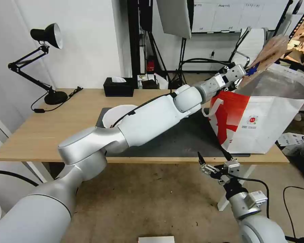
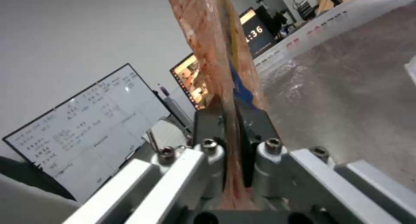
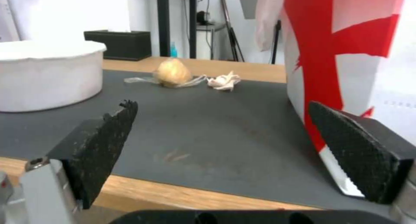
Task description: Pick up the trash from the table and place it into the takeout bag.
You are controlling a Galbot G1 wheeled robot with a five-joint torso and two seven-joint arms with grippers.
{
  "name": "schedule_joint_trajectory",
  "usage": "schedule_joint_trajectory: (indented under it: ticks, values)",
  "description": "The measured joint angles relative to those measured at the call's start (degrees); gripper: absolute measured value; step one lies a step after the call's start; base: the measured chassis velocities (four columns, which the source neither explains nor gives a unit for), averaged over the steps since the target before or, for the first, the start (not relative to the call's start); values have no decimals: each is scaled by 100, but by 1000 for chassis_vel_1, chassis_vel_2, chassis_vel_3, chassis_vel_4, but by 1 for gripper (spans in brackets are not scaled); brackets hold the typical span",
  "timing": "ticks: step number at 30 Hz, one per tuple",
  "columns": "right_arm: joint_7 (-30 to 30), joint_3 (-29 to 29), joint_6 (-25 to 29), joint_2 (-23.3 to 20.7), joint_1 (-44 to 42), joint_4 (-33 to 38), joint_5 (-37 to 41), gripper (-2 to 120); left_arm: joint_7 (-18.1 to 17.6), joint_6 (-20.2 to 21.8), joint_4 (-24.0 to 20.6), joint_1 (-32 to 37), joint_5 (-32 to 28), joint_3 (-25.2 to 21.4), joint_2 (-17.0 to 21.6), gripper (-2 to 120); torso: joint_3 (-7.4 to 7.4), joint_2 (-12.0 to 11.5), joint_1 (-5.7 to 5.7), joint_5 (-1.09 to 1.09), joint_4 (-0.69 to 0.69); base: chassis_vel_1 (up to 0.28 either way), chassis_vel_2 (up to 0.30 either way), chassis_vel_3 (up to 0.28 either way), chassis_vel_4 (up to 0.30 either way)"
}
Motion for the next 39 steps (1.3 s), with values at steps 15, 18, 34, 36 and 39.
schedule_joint_trajectory:
  ticks: [15,18,34,36,39]
  values:
    - [1,232,-18,117,-295,293,18,100,-364,312,-820,-95,-754,122,462,58,0,0,0,0,-1,0,0,0,0]
    - [3,300,-22,83,-334,410,33,100,-673,547,-1555,75,-968,91,1148,74,-1,0,0,-2,-1,0,0,0,0]
    - [4,712,-2,13,-628,701,-5,100,-1232,665,-4917,4391,-183,-2617,4065,100,-1,1,-1,-7,1,0,0,0,0]
    - [1,760,5,42,-658,718,-6,100,-1052,573,-5296,5749,278,-3581,4168,100,-1,1,-1,-4,2,0,0,0,0]
    - [-3,797,14,94,-708,732,-27,100,-962,409,-5548,6781,684,-4331,4078,100,-2,1,-1,-1,1,0,0,0,0]
